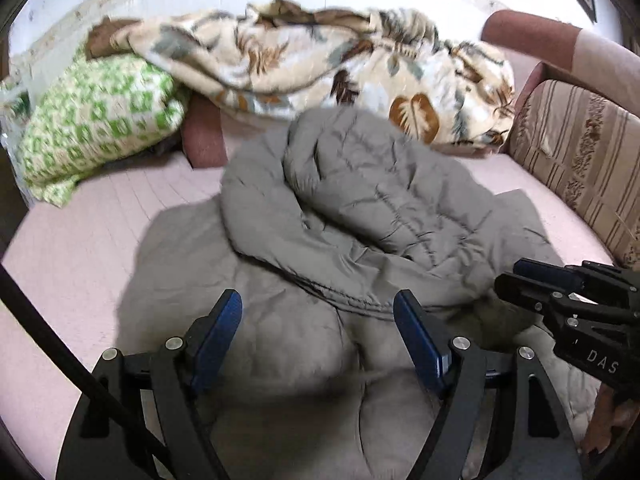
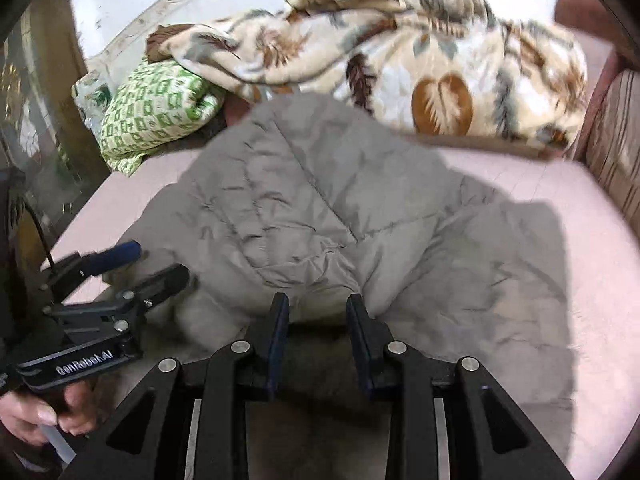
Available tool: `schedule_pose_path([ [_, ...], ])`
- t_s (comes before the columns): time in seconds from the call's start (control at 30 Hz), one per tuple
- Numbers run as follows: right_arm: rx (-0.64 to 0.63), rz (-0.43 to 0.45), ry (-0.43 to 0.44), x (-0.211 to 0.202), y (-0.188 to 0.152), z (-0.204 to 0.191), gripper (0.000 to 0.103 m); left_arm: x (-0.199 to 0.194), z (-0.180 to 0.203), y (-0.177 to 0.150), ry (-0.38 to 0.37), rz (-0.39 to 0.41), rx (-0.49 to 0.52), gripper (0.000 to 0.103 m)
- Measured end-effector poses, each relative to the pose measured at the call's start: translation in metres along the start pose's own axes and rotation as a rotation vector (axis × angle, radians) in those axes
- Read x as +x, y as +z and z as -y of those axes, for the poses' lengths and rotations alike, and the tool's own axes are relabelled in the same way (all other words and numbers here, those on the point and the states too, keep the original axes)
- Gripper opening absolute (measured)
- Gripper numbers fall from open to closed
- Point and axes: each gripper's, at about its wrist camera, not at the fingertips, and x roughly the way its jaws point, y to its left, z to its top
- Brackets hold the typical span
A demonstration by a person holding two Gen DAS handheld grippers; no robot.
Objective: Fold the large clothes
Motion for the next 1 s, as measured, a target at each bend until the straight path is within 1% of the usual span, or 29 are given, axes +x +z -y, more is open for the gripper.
schedule_pose_path([
  [0.03,-0.004,0.008,-0.010,-0.011,-0.002,-0.003,0.032,-0.009,0.000,-0.002,0.002,0.009,0.005,0.077],
  [0.13,0.044,0.023,0.006,-0.038,-0.020,-0.004,0.033,-0.036,0.000,-0.013,0.007,0.021,0.007,0.077],
  [0.2,0.065,0.011,0.003,-0.054,-0.040,-0.004,0.033,-0.052,-0.003,-0.024,0.008,0.012,0.004,0.077],
  [0.3,0.056,-0.016,-0.020,-0.072,-0.067,-0.005,0.034,-0.075,-0.008,-0.048,0.020,0.003,-0.016,0.077],
  [0.37,0.050,-0.026,-0.026,-0.084,-0.080,-0.006,0.034,-0.090,-0.012,-0.070,0.029,-0.014,-0.042,0.077],
  [0.4,0.048,-0.023,-0.030,-0.093,-0.089,-0.006,0.035,-0.096,-0.013,-0.080,0.035,-0.025,-0.051,0.077],
  [0.43,0.048,-0.021,-0.029,-0.100,-0.096,-0.006,0.038,-0.103,-0.016,-0.091,0.041,-0.033,-0.057,0.077],
  [0.5,0.058,-0.018,-0.030,-0.112,-0.113,-0.004,0.042,-0.114,-0.019,-0.109,0.069,-0.042,-0.058,0.077],
  [0.57,0.060,-0.033,-0.030,-0.118,-0.129,-0.004,0.042,-0.122,-0.022,-0.128,0.110,-0.057,-0.056,0.077],
  [0.67,0.051,-0.055,-0.045,-0.119,-0.148,-0.005,0.042,-0.122,-0.025,-0.147,0.143,-0.094,-0.080,0.078],
  [0.77,0.048,-0.110,-0.059,-0.107,-0.163,-0.006,0.042,-0.108,-0.028,-0.167,0.158,-0.177,-0.109,0.077],
  [0.8,0.045,-0.129,-0.063,-0.101,-0.166,-0.006,0.043,-0.099,-0.029,-0.173,0.165,-0.221,-0.120,0.078],
  [0.83,0.031,-0.139,-0.077,-0.095,-0.172,-0.007,0.043,-0.096,-0.029,-0.177,0.174,-0.240,-0.131,0.079],
  [0.93,-0.043,-0.115,-0.131,-0.091,-0.177,-0.017,0.050,-0.097,-0.025,-0.178,0.201,-0.243,-0.119,0.084],
  [1.0,-0.075,-0.109,-0.166,-0.089,-0.181,-0.022,0.057,-0.099,-0.025,-0.187,0.202,-0.200,-0.118,0.091],
])
